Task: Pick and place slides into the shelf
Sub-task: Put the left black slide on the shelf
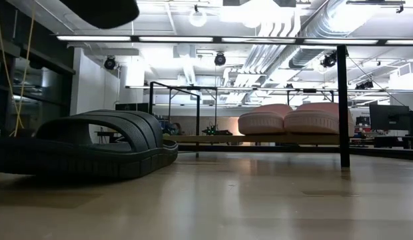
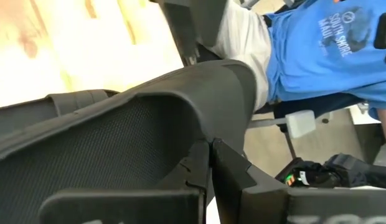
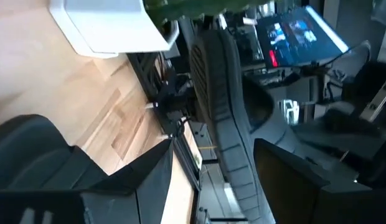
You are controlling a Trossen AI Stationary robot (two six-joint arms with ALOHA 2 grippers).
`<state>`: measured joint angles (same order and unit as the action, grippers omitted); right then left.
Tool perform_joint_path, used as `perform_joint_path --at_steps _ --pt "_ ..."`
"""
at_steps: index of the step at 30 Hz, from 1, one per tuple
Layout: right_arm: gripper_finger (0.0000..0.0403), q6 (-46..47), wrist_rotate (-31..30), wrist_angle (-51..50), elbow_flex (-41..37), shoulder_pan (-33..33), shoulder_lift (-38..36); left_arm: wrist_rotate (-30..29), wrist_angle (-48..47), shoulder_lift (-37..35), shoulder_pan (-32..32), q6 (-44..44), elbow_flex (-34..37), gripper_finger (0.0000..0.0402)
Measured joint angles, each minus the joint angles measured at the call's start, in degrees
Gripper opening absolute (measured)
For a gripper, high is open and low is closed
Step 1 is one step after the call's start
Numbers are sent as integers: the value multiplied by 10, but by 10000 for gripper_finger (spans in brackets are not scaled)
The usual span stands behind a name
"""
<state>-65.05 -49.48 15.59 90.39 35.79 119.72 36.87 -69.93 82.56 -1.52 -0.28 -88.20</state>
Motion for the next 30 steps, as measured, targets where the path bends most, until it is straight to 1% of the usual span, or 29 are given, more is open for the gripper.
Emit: perform_joint_path --at_steps 9,11,13,19,24,30 --pt "216 -10 6 25 0 -1 0 -18 0 0 0 0 0 1" --pt "216 -7 19 27 0 -1 0 -20 0 0 0 0 0 1" --pt "216 -5 32 27 0 -1 0 -20 3 0 1 0 0 1" --pt "216 3 35 31 0 -1 0 -20 14 0 1 0 0 1" --pt "216 5 49 32 0 -2 0 -20 25 10 1 0 0 1" --pt "216 7 52 38 0 -2 0 -6 41 30 1 0 0 1"
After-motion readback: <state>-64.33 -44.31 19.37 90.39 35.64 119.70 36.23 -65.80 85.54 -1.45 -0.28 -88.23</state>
